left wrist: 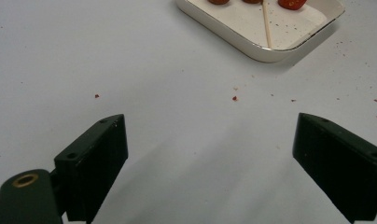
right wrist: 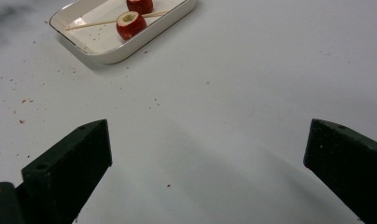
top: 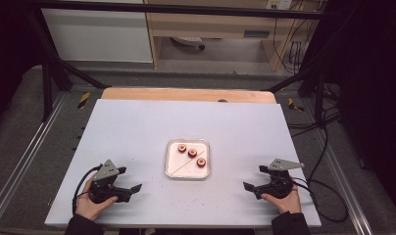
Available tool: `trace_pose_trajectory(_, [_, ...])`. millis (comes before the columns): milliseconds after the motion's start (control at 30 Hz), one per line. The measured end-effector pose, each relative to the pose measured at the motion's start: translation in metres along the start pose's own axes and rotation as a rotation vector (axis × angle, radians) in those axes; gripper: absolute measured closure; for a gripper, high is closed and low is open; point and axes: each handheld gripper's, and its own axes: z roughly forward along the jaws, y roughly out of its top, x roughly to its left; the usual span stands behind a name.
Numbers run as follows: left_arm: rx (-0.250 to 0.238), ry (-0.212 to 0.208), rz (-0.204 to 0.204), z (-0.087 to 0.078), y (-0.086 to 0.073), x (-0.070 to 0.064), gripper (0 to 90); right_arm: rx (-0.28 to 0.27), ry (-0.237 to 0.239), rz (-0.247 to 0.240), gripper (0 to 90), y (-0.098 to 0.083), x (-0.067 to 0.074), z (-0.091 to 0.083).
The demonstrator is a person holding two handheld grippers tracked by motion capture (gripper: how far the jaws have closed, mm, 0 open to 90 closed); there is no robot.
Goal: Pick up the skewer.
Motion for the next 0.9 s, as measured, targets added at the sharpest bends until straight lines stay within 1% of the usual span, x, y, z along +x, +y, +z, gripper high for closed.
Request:
trace_pose_trajectory(100, [0.004, 0.004, 0.008, 0.0, 0.001, -0.001, 10.1, 0.001, 0.002, -0.001, 1.4, -0.001, 0.0, 0.0])
trace_pose_trajectory(300, [0.015, 0.0, 0.005, 0.001, 0.003, -0.002, 9.2, -0.002, 0.004, 0.003, 1.5, -0.001, 0.0, 0.001])
trace_pose_trajectory(500, [0.013, -0.002, 0.005, 0.001, 0.009, -0.006, 8.6, 0.007, 0.006, 0.005, 1.5, -0.001, 0.001, 0.001])
trace_pose_trajectory(567, [0.019, -0.001, 0.003, 0.002, 0.012, -0.008, 8.3, 0.006, 0.006, 0.004, 1.4, -0.001, 0.001, 0.001])
trace_pose_trajectory(667, [0.019, -0.004, 0.003, 0.003, 0.014, -0.01, 7.8, 0.012, 0.004, 0.011, 1.2, -0.001, 0.001, 0.001])
trace_pose_trajectory(900, [0.019, -0.004, 0.004, 0.005, 0.024, -0.016, 7.7, 0.016, 0.007, 0.007, 1.1, -0.001, 0.001, 0.001])
